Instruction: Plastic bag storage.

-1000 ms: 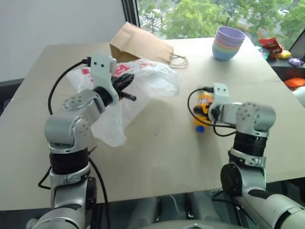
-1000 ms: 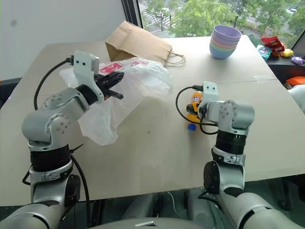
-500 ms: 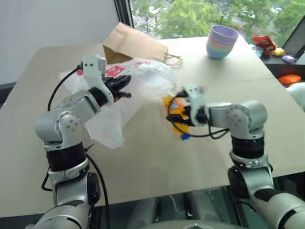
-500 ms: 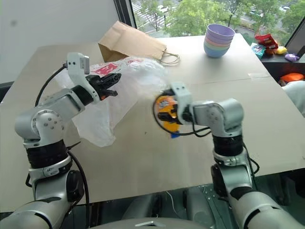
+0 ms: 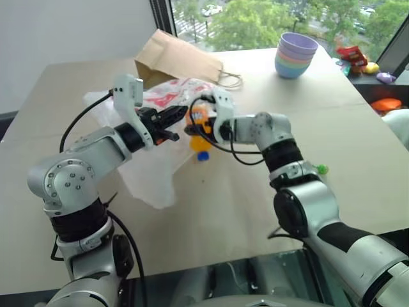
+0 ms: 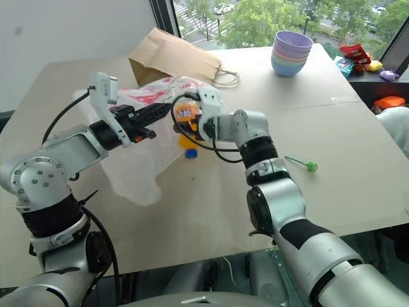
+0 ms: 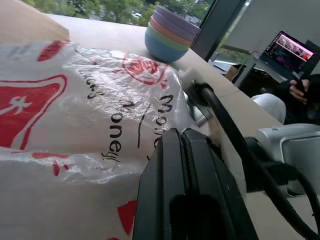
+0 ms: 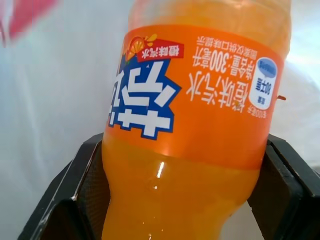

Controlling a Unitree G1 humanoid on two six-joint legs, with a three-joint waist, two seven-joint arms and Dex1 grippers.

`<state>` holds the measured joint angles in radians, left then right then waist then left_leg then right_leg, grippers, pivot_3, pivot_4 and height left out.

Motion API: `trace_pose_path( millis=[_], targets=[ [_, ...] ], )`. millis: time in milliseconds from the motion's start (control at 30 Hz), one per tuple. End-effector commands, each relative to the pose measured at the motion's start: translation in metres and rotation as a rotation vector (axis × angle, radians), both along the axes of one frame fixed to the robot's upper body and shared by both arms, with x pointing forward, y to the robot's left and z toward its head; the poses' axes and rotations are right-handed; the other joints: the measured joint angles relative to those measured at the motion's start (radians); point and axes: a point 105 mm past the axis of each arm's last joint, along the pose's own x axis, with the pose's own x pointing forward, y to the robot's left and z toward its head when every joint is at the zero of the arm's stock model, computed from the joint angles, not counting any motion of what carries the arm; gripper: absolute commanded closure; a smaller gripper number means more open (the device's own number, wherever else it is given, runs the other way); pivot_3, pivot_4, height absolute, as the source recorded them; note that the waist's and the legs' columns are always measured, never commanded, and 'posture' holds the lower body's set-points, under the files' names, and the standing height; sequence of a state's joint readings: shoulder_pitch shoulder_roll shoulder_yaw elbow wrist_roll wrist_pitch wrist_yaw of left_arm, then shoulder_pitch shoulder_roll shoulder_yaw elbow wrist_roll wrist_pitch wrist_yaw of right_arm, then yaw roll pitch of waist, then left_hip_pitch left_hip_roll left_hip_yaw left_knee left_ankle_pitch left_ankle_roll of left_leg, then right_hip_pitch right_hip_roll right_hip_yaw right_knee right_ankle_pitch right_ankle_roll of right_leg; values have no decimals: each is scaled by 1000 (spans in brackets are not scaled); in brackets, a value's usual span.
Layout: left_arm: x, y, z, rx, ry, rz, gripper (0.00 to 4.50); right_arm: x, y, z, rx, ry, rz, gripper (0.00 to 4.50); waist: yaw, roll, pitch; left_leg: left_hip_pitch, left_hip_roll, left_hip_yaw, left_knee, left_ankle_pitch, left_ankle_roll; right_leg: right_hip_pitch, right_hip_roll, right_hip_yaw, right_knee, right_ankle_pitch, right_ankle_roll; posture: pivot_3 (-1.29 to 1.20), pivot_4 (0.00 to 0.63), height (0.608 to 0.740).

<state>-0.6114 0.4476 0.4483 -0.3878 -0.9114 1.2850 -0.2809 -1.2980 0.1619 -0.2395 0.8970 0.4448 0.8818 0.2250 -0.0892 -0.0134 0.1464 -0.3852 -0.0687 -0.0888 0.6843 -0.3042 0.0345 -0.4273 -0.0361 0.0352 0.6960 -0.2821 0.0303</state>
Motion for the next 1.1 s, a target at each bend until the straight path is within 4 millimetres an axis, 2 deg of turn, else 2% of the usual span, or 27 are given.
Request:
trace_pose_path(
  millis=[33,167,300,500,633,733,833,867,900,1100],
  targets=[
    [-9,-2,12,-26,-41,-6,4500,0,25,38,186,-37,6,1372,-6,0,0,0,0,0,0,0,0,0,0,0,0,0,0,0,150,740],
    [-12,-5,8,-44,-24,-9,4500,-11,45,34,191,-42,64,1372,-7,0,0,0,0,1,0,0,0,0,0,1,0,0,0,0,150,740],
    [-11,-3,6,-69,-13,8,4500,-31,66,12,149,-20,168,1373,-10,0,0,0,0,1,0,0,0,-1,0,2,0,0,0,0,150,740],
    [-12,0,-2,-74,8,28,4500,-46,75,-11,153,54,219,1373,-9,0,0,-1,0,1,0,0,0,-2,0,2,0,0,0,0,150,740],
    [-12,5,-6,-82,14,41,4500,-62,88,-16,171,80,289,1373,-9,0,0,-1,0,1,0,0,0,-2,0,2,0,0,0,0,150,740],
    [-13,8,-7,-84,14,50,4500,-65,94,-14,221,62,282,1373,-8,0,0,-1,0,1,0,0,0,-2,0,2,0,0,0,0,150,740],
    [-14,11,-8,-77,10,64,4500,-56,86,-11,225,0,270,1373,-8,0,0,-1,0,1,0,0,0,-2,0,2,0,0,0,0,150,740],
    [-14,13,-8,-77,9,68,4500,-50,79,-10,212,-23,254,359,-8,0,0,-1,0,1,0,0,0,-2,0,2,0,0,0,0,150,740],
    [-14,13,-8,-78,8,70,4500,-46,75,-9,206,-36,242,48,-8,0,0,-1,0,1,0,0,0,-2,0,2,0,0,0,0,150,740],
    [-9,19,-6,-102,-6,109,4500,-46,58,-3,252,-22,287,10,-7,0,0,-1,0,1,0,0,0,-2,0,2,1,0,0,0,150,740]
  ],
)
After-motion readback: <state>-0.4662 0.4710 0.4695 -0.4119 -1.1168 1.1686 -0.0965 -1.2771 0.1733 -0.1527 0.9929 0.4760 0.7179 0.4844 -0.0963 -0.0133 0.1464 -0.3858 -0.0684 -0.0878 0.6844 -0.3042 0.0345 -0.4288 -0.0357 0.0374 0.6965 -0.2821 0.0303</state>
